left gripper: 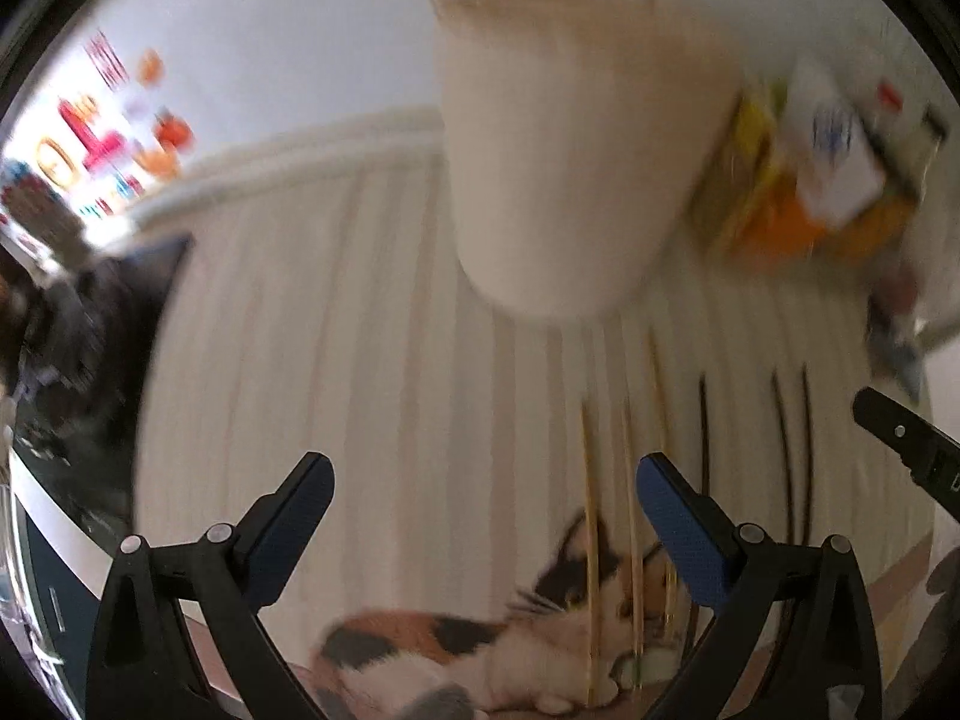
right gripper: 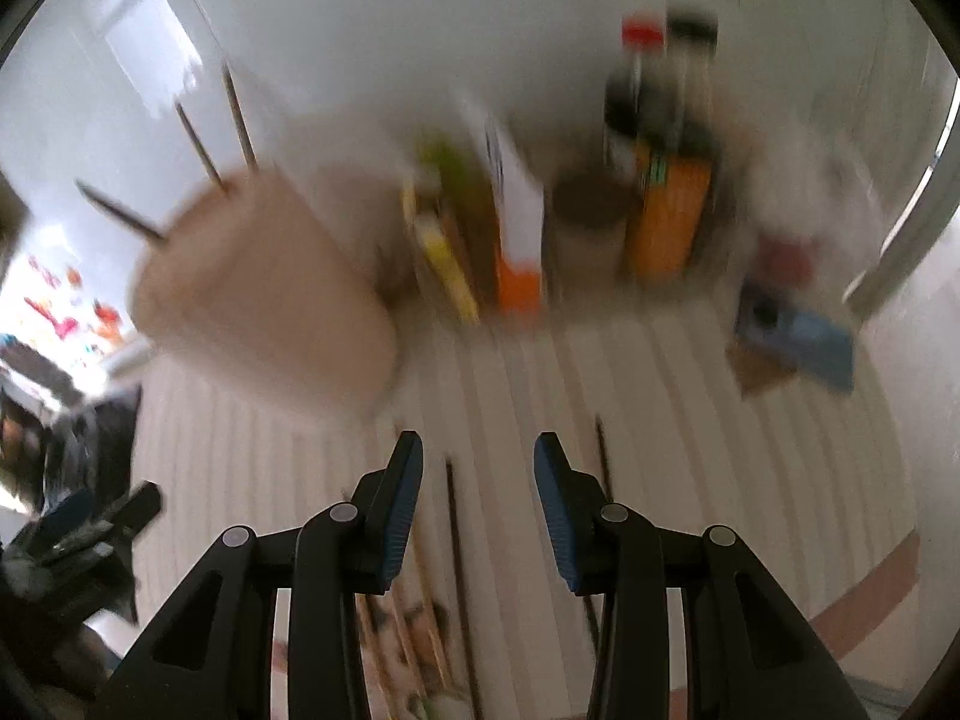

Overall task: Organize utensils
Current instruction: 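Grasp a light wooden chopstick with the left tool while the right tool grasps a dark one, then lift both held chopsticks upright toward the beige holder, then insert both chopsticks into the beige holder and open both tools, then grasp a light wooden chopstick with the left tool while the right tool grasps another, then lift both held wooden chopsticks upright and carry them toward the beige holder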

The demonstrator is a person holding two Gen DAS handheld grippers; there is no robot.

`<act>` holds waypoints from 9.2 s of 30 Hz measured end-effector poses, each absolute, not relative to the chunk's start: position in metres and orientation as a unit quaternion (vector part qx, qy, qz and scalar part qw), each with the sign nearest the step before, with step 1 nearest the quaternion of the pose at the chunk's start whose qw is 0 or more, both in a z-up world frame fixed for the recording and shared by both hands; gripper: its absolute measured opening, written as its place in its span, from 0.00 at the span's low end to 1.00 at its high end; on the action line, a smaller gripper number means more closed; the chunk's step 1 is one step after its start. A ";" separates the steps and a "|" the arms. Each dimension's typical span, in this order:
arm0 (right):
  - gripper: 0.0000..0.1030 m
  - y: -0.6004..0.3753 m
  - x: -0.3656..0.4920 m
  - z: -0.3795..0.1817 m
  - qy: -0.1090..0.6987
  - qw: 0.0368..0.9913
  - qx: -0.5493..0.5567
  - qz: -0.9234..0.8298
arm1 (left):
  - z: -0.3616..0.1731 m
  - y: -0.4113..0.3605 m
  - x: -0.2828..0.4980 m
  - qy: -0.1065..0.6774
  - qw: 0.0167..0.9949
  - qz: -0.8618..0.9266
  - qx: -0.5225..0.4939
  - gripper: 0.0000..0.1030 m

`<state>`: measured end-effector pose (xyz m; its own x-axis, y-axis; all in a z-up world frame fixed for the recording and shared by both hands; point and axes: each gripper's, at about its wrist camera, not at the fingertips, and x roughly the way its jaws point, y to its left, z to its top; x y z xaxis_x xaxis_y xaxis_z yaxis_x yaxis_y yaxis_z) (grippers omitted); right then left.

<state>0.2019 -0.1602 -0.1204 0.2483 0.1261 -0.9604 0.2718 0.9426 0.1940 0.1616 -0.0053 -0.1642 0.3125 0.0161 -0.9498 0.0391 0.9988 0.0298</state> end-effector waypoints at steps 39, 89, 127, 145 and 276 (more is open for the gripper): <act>0.07 -0.122 0.142 -0.259 0.774 0.632 0.041 -0.019 | -0.259 0.015 0.149 0.657 0.753 -0.006 0.040 0.05; 0.06 -0.100 0.172 -0.259 0.796 0.605 0.032 0.014 | -0.250 -0.003 0.154 0.678 0.732 -0.041 0.055 0.04; 0.05 -0.126 0.378 0.046 0.422 0.890 0.169 0.040 | 0.073 0.008 0.314 0.310 0.944 -0.073 -0.088 0.04; 0.06 -0.072 0.425 0.000 0.456 0.876 0.138 0.077 | 0.016 0.017 0.342 0.386 0.919 -0.061 -0.060 0.07; 0.10 -0.073 0.166 -0.252 0.804 0.594 0.007 0.028 | -0.263 0.001 0.130 0.677 0.734 -0.029 0.038 0.04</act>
